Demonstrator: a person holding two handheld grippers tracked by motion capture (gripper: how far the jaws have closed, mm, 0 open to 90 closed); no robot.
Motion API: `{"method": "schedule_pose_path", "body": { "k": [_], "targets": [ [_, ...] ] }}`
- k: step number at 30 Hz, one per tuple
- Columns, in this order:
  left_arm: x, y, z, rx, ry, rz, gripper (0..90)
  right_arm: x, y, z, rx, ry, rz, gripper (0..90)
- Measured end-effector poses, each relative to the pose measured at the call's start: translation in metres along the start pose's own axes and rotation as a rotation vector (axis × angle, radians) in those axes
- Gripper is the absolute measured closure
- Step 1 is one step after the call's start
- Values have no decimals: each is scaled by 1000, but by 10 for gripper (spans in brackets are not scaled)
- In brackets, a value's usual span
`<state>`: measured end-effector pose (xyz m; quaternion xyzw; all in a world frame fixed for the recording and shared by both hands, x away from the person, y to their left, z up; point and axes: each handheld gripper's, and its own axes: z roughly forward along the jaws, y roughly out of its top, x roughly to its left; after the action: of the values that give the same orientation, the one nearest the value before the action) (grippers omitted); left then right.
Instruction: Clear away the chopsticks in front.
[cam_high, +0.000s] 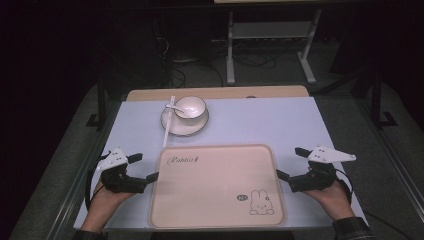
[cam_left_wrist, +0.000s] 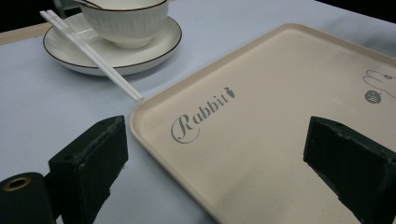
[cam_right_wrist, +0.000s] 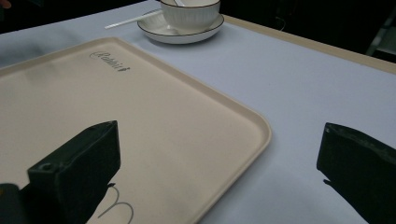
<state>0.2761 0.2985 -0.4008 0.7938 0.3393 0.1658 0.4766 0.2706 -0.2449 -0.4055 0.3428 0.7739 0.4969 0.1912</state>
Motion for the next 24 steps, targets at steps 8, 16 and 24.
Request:
{"method": "schedule_pose_path", "body": {
  "k": [8,16,24],
  "targets": [
    [7,6,1,11,34,-22,59,0,1,0,6,-13,1,0],
    [25,16,11,46,72,-45,59,0,3,0,12,-25,-9,0],
    [38,30,25,60,96,-50,59,1,4,-2,4,-31,-8,0]
  ]
}}
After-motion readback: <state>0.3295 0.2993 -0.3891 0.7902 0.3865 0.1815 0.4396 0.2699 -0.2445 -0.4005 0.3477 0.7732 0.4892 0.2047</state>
